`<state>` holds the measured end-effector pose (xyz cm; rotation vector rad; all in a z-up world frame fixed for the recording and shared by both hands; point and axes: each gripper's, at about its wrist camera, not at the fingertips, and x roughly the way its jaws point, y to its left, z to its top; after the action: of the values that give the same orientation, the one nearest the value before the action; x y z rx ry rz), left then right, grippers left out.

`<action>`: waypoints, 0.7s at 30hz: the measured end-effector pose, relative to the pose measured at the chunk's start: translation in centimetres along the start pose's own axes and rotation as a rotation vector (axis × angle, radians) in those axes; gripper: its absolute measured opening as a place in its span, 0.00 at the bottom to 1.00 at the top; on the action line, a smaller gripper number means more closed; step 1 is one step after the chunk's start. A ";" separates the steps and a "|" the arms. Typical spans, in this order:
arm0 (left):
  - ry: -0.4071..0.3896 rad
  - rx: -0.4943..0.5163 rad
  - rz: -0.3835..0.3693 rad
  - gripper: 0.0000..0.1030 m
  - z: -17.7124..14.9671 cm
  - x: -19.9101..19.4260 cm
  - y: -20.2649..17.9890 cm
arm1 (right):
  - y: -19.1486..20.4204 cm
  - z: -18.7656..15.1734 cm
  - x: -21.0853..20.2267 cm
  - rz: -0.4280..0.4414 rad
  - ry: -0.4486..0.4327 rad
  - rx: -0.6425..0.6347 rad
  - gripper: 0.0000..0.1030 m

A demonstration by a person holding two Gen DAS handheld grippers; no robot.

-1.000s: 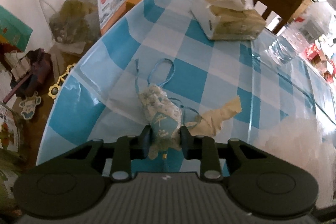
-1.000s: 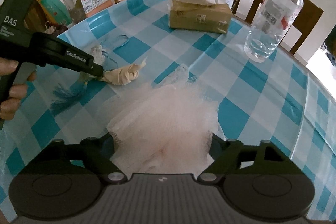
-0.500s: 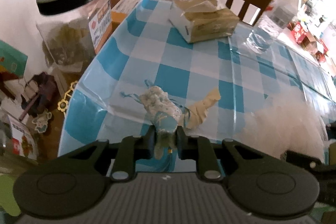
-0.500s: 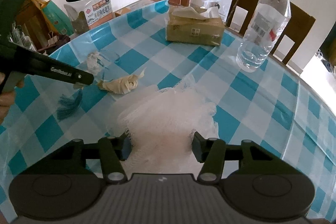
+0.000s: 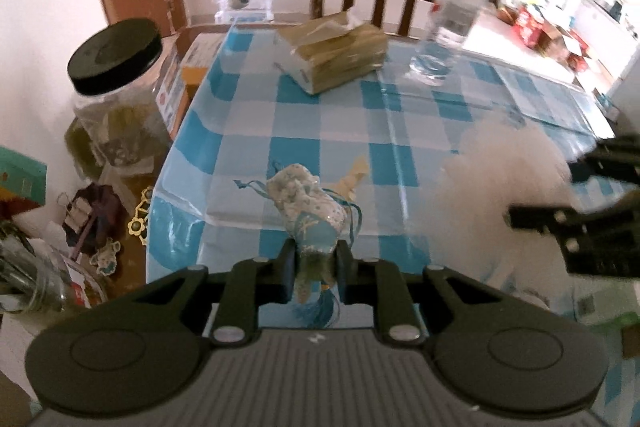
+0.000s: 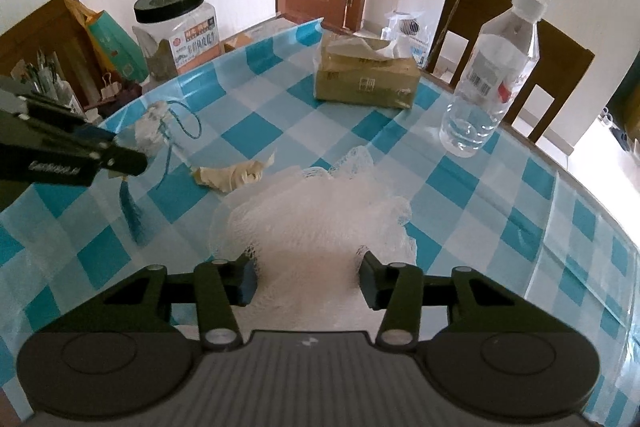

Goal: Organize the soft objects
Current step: 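Close the right tool on the white mesh bath puff and lift it, then carry the sachet and bath puff into the cardboard box and open both tools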

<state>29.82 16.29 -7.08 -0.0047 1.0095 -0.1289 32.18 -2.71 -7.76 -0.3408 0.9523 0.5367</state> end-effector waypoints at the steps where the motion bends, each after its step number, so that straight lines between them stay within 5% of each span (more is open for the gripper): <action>1: -0.002 0.021 -0.001 0.17 -0.1 -0.5 -0.3 | 0.0 0.1 -0.3 -0.001 -0.005 -0.001 0.52; 21: -0.038 0.290 -0.109 0.17 -2.8 -8.3 -6.2 | 0.4 -2.1 -10.6 -0.042 -0.080 0.008 0.52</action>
<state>22.43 11.25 -1.24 0.2017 0.9450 -0.3722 25.62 -6.37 -0.04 -0.3290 0.8678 0.5046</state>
